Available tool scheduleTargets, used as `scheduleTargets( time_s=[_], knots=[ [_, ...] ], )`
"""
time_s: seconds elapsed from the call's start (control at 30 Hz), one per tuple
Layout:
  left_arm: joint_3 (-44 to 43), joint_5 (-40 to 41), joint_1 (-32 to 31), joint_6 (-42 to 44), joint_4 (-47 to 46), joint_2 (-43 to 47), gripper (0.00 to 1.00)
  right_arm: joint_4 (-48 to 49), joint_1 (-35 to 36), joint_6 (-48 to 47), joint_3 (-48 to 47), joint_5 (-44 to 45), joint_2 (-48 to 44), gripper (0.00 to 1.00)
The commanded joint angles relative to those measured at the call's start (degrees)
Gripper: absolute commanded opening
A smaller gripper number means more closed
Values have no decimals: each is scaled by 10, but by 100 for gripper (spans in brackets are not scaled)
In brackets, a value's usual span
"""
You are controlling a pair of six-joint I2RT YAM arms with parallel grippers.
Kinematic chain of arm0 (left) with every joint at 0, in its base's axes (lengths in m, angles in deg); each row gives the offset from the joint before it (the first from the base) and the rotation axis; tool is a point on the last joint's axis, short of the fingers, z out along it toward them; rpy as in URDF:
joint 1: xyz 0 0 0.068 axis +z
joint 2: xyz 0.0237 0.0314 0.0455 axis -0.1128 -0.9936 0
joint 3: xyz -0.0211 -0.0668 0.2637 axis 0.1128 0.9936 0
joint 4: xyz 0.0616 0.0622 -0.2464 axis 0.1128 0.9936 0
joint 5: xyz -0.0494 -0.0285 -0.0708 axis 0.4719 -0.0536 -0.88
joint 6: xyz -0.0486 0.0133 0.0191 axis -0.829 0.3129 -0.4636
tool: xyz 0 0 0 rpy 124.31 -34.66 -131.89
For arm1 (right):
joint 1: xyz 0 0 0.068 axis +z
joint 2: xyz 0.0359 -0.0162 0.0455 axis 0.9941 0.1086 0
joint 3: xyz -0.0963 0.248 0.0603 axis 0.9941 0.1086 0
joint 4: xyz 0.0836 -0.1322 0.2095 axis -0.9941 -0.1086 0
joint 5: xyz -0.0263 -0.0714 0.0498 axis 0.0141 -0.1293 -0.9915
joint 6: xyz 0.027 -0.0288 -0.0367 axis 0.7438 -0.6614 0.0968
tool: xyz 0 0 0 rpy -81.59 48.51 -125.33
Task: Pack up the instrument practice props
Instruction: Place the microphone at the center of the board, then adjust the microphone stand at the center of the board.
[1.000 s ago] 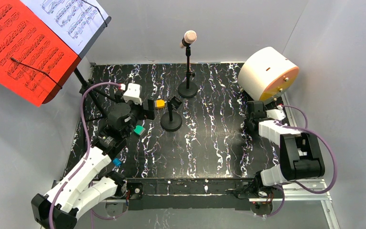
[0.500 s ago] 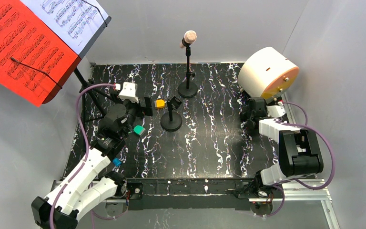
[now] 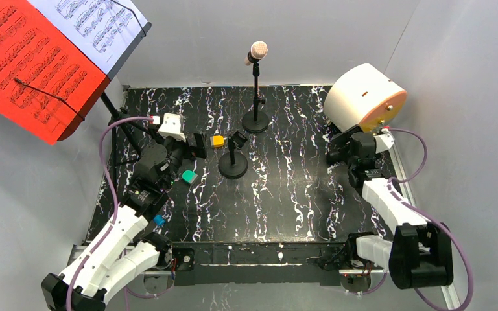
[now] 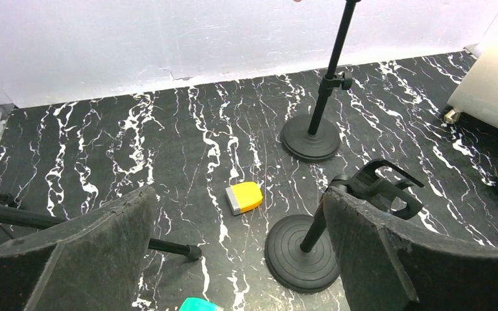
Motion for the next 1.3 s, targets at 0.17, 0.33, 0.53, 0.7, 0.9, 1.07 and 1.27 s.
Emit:
scheduleTargets(
  time_s=[0.17, 0.33, 0.53, 0.7, 0.9, 1.07, 1.27],
  knots=[
    [-10, -20, 3, -9, 14, 2, 98, 7, 99, -236, -21, -143, -79, 99],
    [-8, -23, 3, -9, 13, 11, 98, 80, 173, -323, -17, -279, -101, 99],
    [-6, -52, 4, -8, 8, 8, 98, 214, 281, -428, -1, -384, -46, 98],
    [-2, -57, 3, -6, 5, 5, 98, 338, 337, -470, 2, -399, 31, 96],
    [-1, -68, 3, -6, 0, 1, 98, 451, 371, -503, -18, -405, 125, 95],
    [0, -69, 4, -5, -1, -3, 98, 548, 380, -511, -39, -396, 213, 94],
    [4, -79, 4, -1, -8, -21, 98, 632, 382, -515, -58, -386, 292, 94]
  ],
)
